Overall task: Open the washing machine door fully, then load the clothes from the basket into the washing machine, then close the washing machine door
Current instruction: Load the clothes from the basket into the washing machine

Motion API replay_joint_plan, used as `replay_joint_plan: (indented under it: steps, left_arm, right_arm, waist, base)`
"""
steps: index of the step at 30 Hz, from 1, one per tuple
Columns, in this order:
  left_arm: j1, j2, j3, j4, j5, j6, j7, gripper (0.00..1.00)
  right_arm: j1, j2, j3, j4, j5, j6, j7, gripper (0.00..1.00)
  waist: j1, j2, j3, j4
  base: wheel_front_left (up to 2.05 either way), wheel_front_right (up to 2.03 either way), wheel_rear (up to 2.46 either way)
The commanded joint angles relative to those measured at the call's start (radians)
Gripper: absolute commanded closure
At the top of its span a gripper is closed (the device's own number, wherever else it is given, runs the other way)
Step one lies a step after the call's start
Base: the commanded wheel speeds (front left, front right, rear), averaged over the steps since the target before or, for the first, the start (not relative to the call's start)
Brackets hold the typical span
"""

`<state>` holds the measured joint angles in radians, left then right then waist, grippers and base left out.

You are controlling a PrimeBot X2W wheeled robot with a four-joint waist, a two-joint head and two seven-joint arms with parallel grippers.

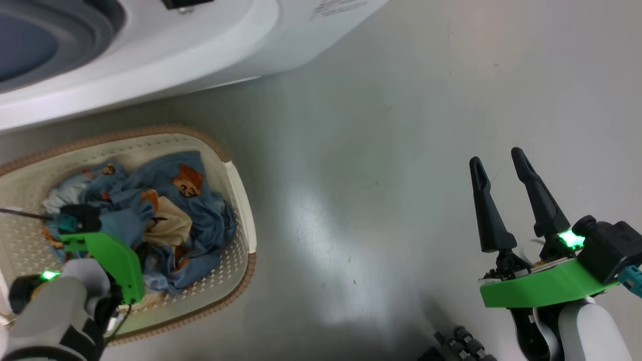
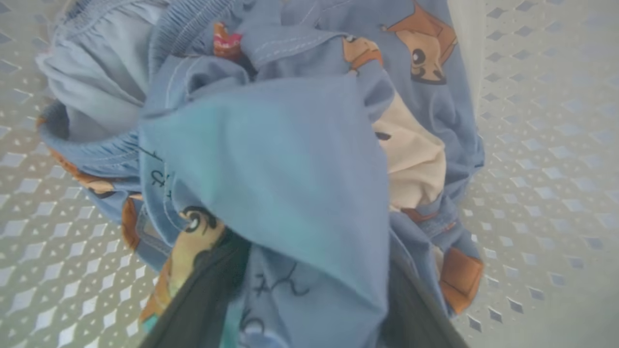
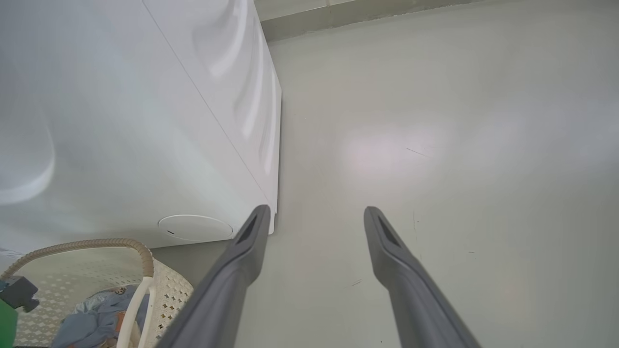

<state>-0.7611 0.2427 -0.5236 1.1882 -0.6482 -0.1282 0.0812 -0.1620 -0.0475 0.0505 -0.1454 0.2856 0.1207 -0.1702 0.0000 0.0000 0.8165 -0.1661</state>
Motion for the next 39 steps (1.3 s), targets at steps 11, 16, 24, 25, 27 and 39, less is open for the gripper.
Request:
replay_joint_plan:
  steps: [11,16,24,25,27,39]
  left_arm:
    - [-0.06,0.038,0.021,0.084,-0.008,0.049,0.021,1.0]
    - [-0.049,0.026,0.02,0.091,-0.02,0.038,0.025,1.0]
    - [-0.021,0.003,0.02,0.097,-0.037,0.027,0.004,1.0]
    - [-0.016,-0.001,0.02,0.097,-0.04,0.025,-0.005,1.0]
    - [-0.005,-0.011,0.022,0.098,-0.046,0.021,-0.024,1.0]
    - [0.06,-0.055,-0.006,0.08,-0.051,0.001,-0.161,1.0]
  right_arm:
    - [0.01,-0.003,0.022,-0.024,0.006,0.01,-0.014,0.0]
    - [0.006,-0.003,0.023,-0.014,0.006,0.01,-0.014,0.0]
    - [-0.007,-0.003,0.024,-0.003,-0.002,0.01,-0.008,0.0]
    - [-0.009,-0.003,0.024,-0.001,-0.003,0.01,-0.007,0.0]
    - [-0.013,-0.003,0.025,0.003,-0.005,0.01,-0.004,0.0]
    - [-0.021,-0.003,0.022,0.022,-0.022,0.01,0.031,0.0]
  waist:
    - [0.0,0.0,0.059,-0.031]
    - [0.0,0.0,0.041,-0.023]
    - [0.0,0.0,-0.017,0.002]
    - [0.0,0.0,-0.027,0.006]
    - [0.0,0.0,-0.052,0.015]
    - [0.0,0.0,-0.219,0.1]
  base:
    - [0.0,0.0,0.0]
    - [0.0,0.0,0.0]
    - [0.0,0.0,0.0]
    - [0.0,0.0,0.0]
    - [0.0,0.0,0.0]
    - [0.0,0.0,0.0]
